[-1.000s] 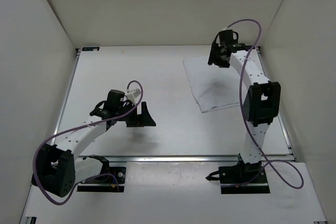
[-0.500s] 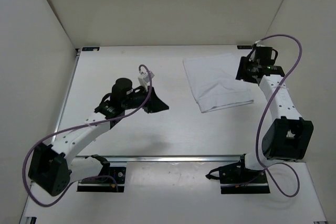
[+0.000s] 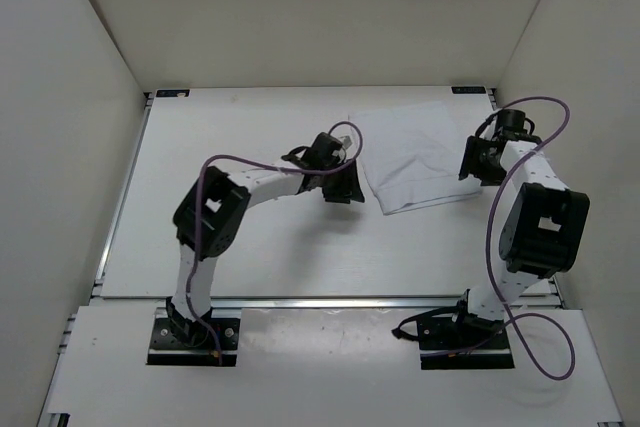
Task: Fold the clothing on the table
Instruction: Move the skirt to the center of the board
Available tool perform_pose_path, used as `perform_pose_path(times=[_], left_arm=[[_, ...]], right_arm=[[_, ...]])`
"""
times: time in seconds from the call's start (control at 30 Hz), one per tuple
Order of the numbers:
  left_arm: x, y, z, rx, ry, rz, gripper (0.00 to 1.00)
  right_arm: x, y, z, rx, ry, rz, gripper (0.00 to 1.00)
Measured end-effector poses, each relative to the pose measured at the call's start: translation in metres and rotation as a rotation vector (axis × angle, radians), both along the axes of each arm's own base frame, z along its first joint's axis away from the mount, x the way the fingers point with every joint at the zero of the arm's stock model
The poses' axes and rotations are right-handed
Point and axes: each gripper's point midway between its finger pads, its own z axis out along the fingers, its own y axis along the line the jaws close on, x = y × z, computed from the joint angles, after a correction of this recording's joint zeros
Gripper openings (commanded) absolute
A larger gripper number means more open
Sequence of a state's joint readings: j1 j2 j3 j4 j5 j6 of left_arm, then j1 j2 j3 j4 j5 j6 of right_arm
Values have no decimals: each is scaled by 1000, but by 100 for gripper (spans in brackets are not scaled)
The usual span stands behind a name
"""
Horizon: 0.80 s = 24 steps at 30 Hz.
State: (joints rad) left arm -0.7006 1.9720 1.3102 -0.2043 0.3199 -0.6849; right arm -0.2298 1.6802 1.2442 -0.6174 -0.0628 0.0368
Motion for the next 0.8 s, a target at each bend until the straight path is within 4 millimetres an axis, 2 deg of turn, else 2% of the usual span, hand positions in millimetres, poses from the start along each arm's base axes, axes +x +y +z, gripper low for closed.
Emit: perform_pose_path(times=[0.1,0.17,0.4,0.53,0.7,0.77,0.8], left_arm=[[24,-23,-10,57,-18,20,58],[30,-30,-13,79,-28,37,58],[29,-39,-33,147,15,82,57],[33,-52,-32,133,19,99,57],[29,-69,-32,122,13,103,59],[28,-78,-31,117,17,100,55],[29,-82,-32,119,21,99,42]], right_arm=[[-1,-10,-15,38,28,-33,55],[-2,-18,-22,53,35,-58,55],[0,-34,-33,58,27,-105,55],[1,-35,-45,75,40,-112,54],[-4,-37,-58,95,68,-128,48],[-3,-36,-60,103,66,-126,38],[-3,-36,-61,107,67,-125,32]])
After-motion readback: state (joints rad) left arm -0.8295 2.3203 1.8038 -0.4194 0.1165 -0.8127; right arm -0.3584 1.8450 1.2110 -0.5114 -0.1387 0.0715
